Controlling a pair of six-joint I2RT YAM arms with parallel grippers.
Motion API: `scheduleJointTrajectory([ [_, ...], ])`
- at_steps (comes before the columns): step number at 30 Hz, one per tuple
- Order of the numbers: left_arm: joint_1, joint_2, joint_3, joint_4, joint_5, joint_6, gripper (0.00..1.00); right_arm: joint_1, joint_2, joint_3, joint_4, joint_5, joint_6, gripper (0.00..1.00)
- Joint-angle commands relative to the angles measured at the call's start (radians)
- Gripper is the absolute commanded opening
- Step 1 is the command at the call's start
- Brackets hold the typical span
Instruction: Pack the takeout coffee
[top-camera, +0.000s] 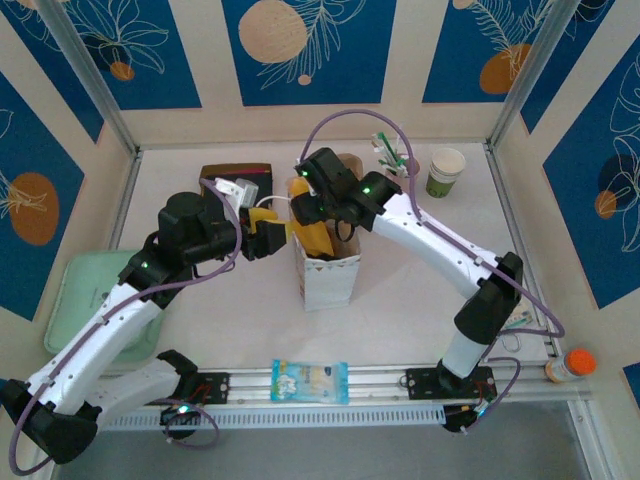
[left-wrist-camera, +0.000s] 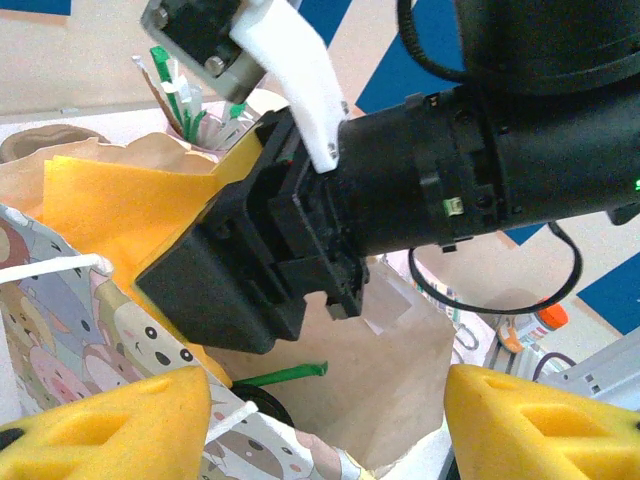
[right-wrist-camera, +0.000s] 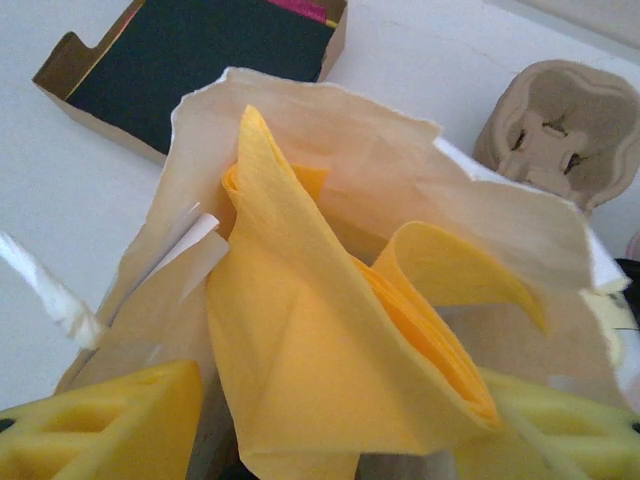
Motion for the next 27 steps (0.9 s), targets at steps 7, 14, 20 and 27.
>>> scheduleJointTrajectory([
  [7, -0.011, -0.004, 0.034, -0.009, -0.019, 0.019, 0.64, 0.013, -0.087, 0.048, -0.006, 0.041, -0.019, 0.65],
  [14, -0.011, -0.003, 0.032, -0.005, -0.019, 0.015, 0.64, 0.016, -0.102, 0.056, 0.019, 0.016, -0.027, 0.67],
  [20, -0.011, -0.004, 0.027, -0.002, -0.015, 0.01, 0.64, 0.008, -0.037, 0.117, 0.015, -0.006, -0.046, 0.68],
  [27, -0.012, -0.013, 0.02, -0.008, -0.019, 0.008, 0.64, -0.02, 0.05, 0.17, 0.008, -0.04, -0.049, 0.68],
])
